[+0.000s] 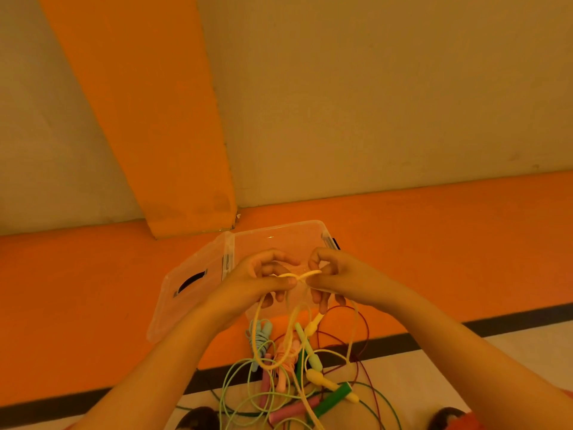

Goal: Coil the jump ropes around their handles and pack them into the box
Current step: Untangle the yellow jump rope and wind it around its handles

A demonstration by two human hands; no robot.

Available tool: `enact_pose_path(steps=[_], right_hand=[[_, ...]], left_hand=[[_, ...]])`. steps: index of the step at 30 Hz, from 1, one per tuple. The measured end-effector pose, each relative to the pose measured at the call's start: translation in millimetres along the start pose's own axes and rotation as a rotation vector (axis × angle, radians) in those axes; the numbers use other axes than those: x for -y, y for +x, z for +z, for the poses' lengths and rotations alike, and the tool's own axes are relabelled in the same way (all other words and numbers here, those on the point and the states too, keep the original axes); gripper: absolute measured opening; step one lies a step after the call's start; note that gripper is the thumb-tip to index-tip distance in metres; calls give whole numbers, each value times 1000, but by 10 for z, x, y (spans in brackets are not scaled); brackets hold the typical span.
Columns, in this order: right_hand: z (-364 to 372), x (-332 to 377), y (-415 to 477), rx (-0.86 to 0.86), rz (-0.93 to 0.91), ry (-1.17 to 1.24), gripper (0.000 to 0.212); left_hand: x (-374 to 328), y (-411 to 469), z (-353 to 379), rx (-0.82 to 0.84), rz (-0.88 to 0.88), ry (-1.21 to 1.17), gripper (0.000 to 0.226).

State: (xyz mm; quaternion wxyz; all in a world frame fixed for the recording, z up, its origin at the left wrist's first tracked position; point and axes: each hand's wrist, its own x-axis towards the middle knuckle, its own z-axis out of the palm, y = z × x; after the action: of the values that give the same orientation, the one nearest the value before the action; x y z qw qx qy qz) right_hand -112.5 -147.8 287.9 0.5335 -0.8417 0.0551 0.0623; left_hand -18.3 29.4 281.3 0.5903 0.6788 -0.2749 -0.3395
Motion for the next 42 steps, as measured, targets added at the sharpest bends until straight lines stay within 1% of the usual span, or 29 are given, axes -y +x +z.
enact_pose_path(steps=[2, 4, 7, 10, 12, 14, 16, 18, 21, 24, 27, 29, 31, 33, 35, 36, 37, 38, 39, 40, 41, 42], right_hand=[[0, -17, 7, -20, 11, -7, 9], [1, -32, 11, -31, 22, 31, 11], [-12, -96, 22, -31, 70, 9, 15], [-69, -227, 44, -97, 118, -86, 16], [-119, -287, 56, -166, 118, -122, 14], [-146, -283, 57, -239, 67, -156, 14], [-147, -239, 55, -289, -31, -143, 12], [-141, -193, 49, -286, -131, -117, 14], [-77, -135, 58, -218, -214, -64, 19], [3, -107, 95, -186, -260, -14, 22], [39, -122, 127, -210, -267, 9, 26], [41, -133, 130, -229, -259, 32, 26], [18, -145, 110, -227, -231, 89, 20], [-13, -184, 75, -198, -174, 121, 11], [-38, -279, 39, -165, -111, 112, 6], [-44, -336, 26, -156, -84, 97, 5], [-48, -393, 17, -154, -58, 77, 6], [-49, -441, 14, -160, -37, 57, 7], [-52, -471, 13, -172, -23, 37, 7], [-58, -477, 13, -190, -22, 19, 7], [-64, -469, 18, -209, -33, 6, 8], [-65, -440, 24, -225, -54, 6, 8]], left_hand=[[12, 5, 11, -16, 7, 37, 17], [11, 11, 21, -95, 33, 28, 10], [-11, 29, -19, -276, 67, -56, 13], [-23, 53, -172, -500, 103, -115, 14], [-16, 61, -278, -644, 92, -112, 14], [24, 68, -341, -707, 46, -30, 16], [75, 66, -330, -662, 1, 166, 21], [91, 51, -248, -536, 25, 321, 26], [35, 22, -11, -281, 99, 349, 28], [57, 40, 196, -95, 128, 346, 23], [95, 42, 286, -2, 131, 323, 16], [82, 30, 291, -8, 145, 286, 19], [20, 22, 241, -122, 145, 155, 20], [-44, 27, 101, -300, 151, -57, 20], [-127, 12, -147, -482, 170, -300, 21], [-159, -9, -291, -584, 182, -379, 21], [-178, -29, -426, -687, 172, -406, 21], [-167, -37, -549, -789, 135, -363, 19], [-125, -28, -634, -872, 62, -253, 19], [-84, -20, -668, -910, -34, -106, 27], [-32, -13, -651, -901, -102, 45, 41], [-7, -15, -576, -851, -110, 160, 50]])
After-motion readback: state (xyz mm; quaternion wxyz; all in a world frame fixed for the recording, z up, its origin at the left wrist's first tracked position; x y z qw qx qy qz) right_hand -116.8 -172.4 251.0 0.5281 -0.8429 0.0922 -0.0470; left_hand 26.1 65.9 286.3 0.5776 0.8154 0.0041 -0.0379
